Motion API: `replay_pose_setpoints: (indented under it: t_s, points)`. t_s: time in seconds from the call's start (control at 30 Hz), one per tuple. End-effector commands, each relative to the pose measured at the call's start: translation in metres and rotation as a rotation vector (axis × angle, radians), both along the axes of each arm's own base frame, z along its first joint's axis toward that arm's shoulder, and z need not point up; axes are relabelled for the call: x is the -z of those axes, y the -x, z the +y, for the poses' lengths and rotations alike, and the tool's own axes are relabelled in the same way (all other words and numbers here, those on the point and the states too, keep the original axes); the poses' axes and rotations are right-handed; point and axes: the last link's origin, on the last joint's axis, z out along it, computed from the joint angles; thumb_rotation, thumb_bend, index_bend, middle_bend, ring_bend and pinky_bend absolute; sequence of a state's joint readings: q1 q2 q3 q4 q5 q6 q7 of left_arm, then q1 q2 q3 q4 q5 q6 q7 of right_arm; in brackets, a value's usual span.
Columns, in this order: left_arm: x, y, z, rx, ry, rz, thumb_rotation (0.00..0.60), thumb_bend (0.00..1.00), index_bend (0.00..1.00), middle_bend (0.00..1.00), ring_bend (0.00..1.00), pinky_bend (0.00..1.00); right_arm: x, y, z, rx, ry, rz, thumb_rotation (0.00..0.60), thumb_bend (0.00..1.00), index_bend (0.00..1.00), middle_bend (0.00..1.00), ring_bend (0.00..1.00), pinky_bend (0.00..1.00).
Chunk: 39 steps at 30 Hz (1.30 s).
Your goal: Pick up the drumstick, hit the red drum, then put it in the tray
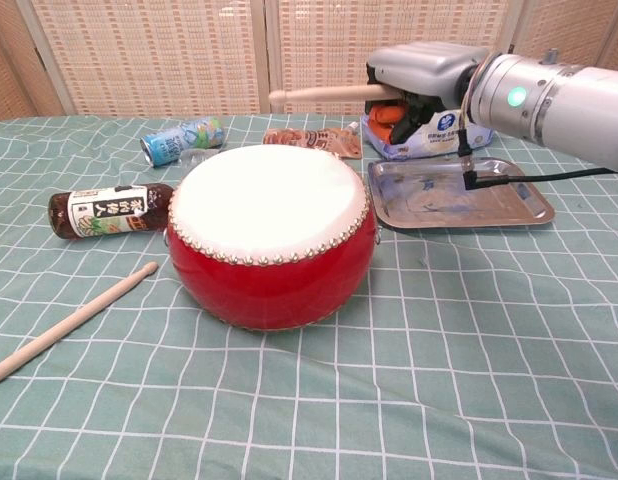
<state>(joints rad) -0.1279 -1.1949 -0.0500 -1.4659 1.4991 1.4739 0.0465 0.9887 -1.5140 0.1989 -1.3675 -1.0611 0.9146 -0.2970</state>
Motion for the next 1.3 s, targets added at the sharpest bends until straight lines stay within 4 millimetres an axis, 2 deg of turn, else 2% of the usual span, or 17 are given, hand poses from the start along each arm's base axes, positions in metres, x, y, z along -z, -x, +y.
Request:
replay_pose_setpoints:
  t_s: [0.03,0.27,0.4,0.53,0.63,0.7,0.8,0.93,1.03,1.3]
  points:
    - [0.000,0.000,0.000,0.000,0.000,-0.001,0.600,0.26,0.06,0.06,0.02,0.06,-0.005,0.000,0.002,-0.018,-0.038,-0.052,0.600,0.65,1.00,0.96,0.97,0.94]
    - [0.001,0.000,0.000,-0.005,0.003,0.000,0.600,0.26,0.06,0.06,0.02,0.06,0.020,0.018,0.000,-0.119,-0.015,0.358,0.600,0.65,1.00,0.96,0.96,0.94]
    - [0.001,0.001,0.000,-0.007,0.006,0.001,0.600,0.26,0.06,0.06,0.02,0.06,0.025,0.025,-0.003,-0.135,0.028,0.512,0.600,0.65,1.00,0.96,0.96,0.94]
    - [0.001,0.000,0.001,-0.006,0.003,0.003,0.600,0.26,0.06,0.06,0.02,0.06,0.023,0.020,-0.003,-0.108,0.060,0.487,0.600,0.65,1.00,0.96,0.96,0.94]
    - [0.000,0.000,0.001,-0.006,0.000,0.002,0.600,0.26,0.06,0.06,0.02,0.06,0.013,0.006,-0.001,-0.067,0.075,0.282,0.600,0.65,1.00,0.96,0.96,0.94]
    - [0.000,0.000,0.001,-0.004,-0.003,0.001,0.600,0.26,0.06,0.06,0.02,0.06,0.004,-0.002,0.001,-0.039,0.079,0.087,0.600,0.65,1.00,0.96,0.96,0.94]
    - [0.000,-0.001,0.001,0.000,-0.002,0.001,0.600,0.26,0.06,0.06,0.02,0.06,-0.007,-0.003,0.000,-0.028,0.080,-0.030,0.600,0.65,1.00,0.96,0.96,0.94]
    - [0.000,-0.001,0.001,0.001,-0.001,0.001,0.600,0.26,0.06,0.06,0.02,0.06,-0.007,0.003,-0.001,-0.019,0.053,-0.001,0.600,0.65,1.00,0.96,0.96,0.94]
    - [0.001,-0.001,0.002,0.001,0.001,0.001,0.600,0.26,0.06,0.06,0.02,0.06,0.000,0.010,0.000,-0.017,0.030,0.076,0.600,0.65,1.00,0.96,0.96,0.94]
    - [0.002,-0.001,0.002,-0.004,0.006,0.002,0.600,0.26,0.06,0.06,0.02,0.06,0.024,0.029,0.000,-0.128,0.048,0.450,0.600,0.65,1.00,0.96,0.96,0.94]
